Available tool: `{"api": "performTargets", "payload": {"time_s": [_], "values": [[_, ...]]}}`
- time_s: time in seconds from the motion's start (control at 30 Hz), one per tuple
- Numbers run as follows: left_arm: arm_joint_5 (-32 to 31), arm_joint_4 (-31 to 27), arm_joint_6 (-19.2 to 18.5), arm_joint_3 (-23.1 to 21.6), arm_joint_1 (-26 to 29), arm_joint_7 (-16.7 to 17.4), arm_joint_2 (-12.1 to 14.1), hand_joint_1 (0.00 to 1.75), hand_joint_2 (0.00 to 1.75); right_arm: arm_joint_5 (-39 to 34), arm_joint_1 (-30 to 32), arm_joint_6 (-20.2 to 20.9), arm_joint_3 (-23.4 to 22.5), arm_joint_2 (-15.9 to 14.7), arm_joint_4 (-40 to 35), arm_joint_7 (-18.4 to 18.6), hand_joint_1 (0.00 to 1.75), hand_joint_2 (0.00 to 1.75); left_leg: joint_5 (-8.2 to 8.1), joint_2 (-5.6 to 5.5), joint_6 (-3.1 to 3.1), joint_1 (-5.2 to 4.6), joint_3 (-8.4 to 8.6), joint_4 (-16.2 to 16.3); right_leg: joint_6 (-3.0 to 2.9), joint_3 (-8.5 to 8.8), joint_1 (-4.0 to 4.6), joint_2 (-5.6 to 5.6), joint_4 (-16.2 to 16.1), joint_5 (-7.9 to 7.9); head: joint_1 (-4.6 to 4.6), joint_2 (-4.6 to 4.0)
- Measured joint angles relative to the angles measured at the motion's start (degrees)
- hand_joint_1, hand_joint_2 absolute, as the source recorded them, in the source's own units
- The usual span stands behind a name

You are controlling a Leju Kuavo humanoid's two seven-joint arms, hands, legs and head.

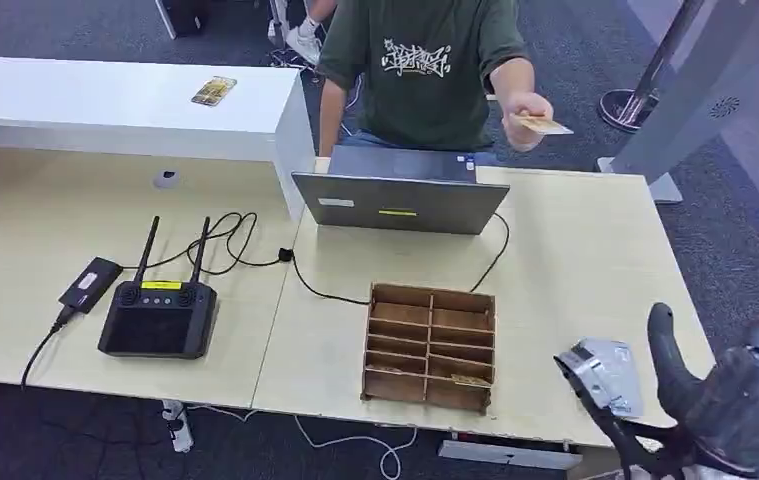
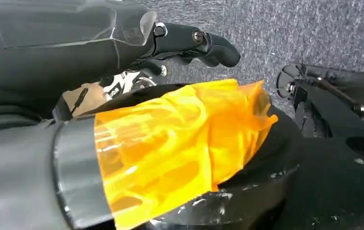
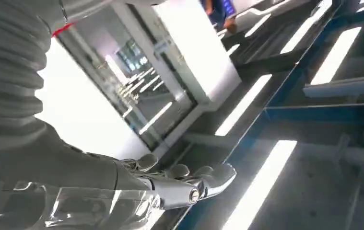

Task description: Pass the card to the sensor for recognition and then transmit it.

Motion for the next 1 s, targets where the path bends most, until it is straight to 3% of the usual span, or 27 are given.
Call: {"api": "performTargets", "payload": {"time_s": [0.1, 0.27, 0.53, 0.6, 0.73, 1.0], "values": [[-0.1, 0.0, -0.2, -0.9, -0.2, 0.1, 0.1, 0.00, 0.00, -0.9, -3.5, 0.0, 4.7, -3.0, 4.2, 2.8, 0.00, 1.75, 0.03, -0.02, -0.01, 0.00, 0.06, 0.0, 0.03, 0.01, 0.00, 0.00, 0.0, 0.04, 0.02, 0.00], [-0.2, 0.0, -0.3, -1.7, -0.3, 0.4, 0.2, 0.00, 0.00, -0.6, -6.5, 0.0, 8.4, -5.4, 8.2, 5.3, 0.00, 1.75, 0.05, -0.05, 0.00, 0.01, 0.00, 0.0, 0.03, -0.01, 0.01, -0.01, 0.0, 0.05, 0.00, 0.00], [-1.4, -0.5, -0.7, -4.2, -0.7, 1.2, 0.5, 0.00, 0.00, -1.4, -19.9, 0.0, 17.0, -10.2, 22.5, 9.3, 0.00, 1.75, 0.14, -0.02, 0.00, 0.00, 0.03, 0.0, 0.04, -0.02, 0.00, 0.01, 0.0, 0.11, 0.00, 0.00], [-1.8, -0.6, -0.8, -4.6, -0.7, 1.4, 0.5, 0.00, 0.00, -0.2, -22.9, 0.0, 18.5, -10.9, 25.5, 11.6, 0.00, 1.75, 0.17, -0.04, 0.00, 0.00, 0.00, 0.0, 0.04, -0.04, 0.00, 0.00, 0.0, 0.13, -0.02, 0.00], [-2.4, -0.8, -1.1, -5.8, -1.0, 2.1, 0.7, 0.00, 0.00, 0.4, -31.8, 0.0, 26.1, -15.6, 32.9, 21.4, 0.00, 1.75, 0.20, -0.02, -0.03, 0.00, -0.01, 0.0, 0.02, -0.03, 0.00, 0.02, 0.0, 0.16, 0.02, 0.00], [-3.5, -1.1, -1.6, -7.8, -1.4, 3.0, 1.2, 0.00, 0.00, 0.4, -47.9, 0.1, 39.2, -18.0, 50.7, 26.7, 0.00, 1.75, 0.25, -0.07, -0.06, 0.02, -0.01, 0.0, 0.00, -0.08, 0.02, 0.01, 0.0, 0.23, -0.02, 0.00]]}}
